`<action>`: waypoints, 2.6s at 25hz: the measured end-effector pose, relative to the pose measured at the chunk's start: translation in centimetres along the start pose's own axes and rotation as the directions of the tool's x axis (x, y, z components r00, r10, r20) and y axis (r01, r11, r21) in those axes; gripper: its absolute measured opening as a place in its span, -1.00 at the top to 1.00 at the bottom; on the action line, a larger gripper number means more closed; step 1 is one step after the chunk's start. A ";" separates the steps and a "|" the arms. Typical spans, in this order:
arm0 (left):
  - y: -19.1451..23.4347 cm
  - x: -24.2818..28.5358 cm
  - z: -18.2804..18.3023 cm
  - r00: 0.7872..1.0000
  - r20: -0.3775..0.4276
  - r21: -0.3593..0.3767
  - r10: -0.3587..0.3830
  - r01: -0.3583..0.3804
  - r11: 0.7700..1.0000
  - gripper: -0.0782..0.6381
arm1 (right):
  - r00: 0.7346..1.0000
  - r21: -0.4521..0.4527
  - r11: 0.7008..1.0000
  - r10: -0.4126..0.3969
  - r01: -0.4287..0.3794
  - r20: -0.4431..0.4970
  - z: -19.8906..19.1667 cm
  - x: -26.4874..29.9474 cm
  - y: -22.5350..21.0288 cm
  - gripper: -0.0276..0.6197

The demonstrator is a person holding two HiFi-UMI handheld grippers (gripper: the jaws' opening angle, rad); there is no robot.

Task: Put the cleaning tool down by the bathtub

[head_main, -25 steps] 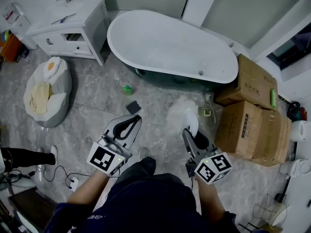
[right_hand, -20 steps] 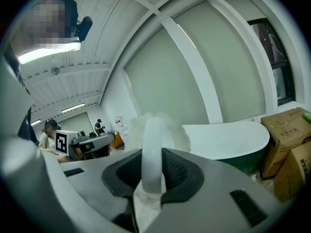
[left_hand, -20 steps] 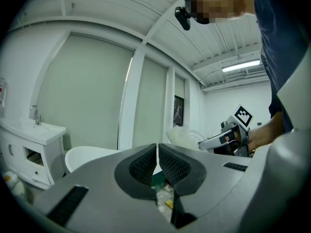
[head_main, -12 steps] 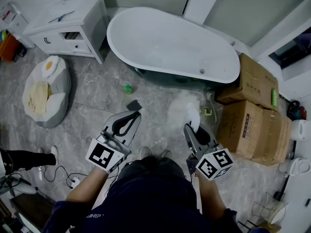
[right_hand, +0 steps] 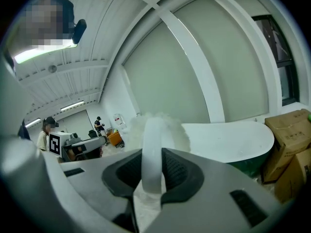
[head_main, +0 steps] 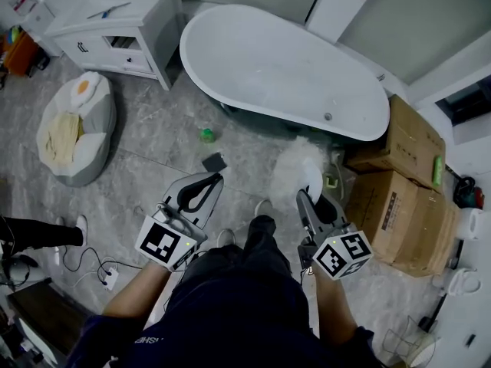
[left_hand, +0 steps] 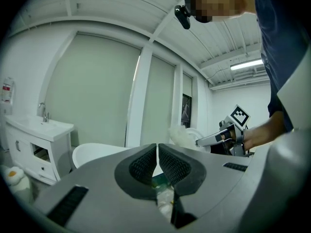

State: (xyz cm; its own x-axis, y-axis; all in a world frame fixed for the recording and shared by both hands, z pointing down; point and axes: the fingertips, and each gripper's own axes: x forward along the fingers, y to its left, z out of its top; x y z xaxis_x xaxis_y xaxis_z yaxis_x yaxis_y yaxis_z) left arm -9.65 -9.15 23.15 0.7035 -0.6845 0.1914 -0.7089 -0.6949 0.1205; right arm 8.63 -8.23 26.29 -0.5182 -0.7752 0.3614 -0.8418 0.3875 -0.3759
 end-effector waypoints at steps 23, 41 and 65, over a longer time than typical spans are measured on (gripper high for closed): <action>6.4 14.0 -4.7 0.967 -0.148 -0.063 0.206 -0.217 0.974 0.69 | 0.974 -0.092 0.980 0.163 -0.178 -0.154 2.5 15.3 -14.1 0.63; 10.1 19.4 -21.3 0.910 -0.321 -0.147 0.262 -0.321 0.936 0.69 | 0.873 -0.031 0.951 0.267 -0.306 -0.409 -14.8 25.5 -19.2 0.63; 14.5 21.9 -54.1 0.903 -0.381 -0.175 0.198 -0.280 0.944 0.69 | 0.819 -0.141 0.974 0.068 -0.178 -0.569 -50.5 37.5 -33.6 0.63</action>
State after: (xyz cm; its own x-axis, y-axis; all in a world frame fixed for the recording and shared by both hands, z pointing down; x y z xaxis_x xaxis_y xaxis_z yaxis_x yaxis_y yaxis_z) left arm -7.27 -22.24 81.76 0.4760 -0.6718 0.5676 -0.8752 -0.4254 0.2304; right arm 9.78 -25.14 95.54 -0.5676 -0.3250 0.7564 -0.7487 0.5859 -0.3101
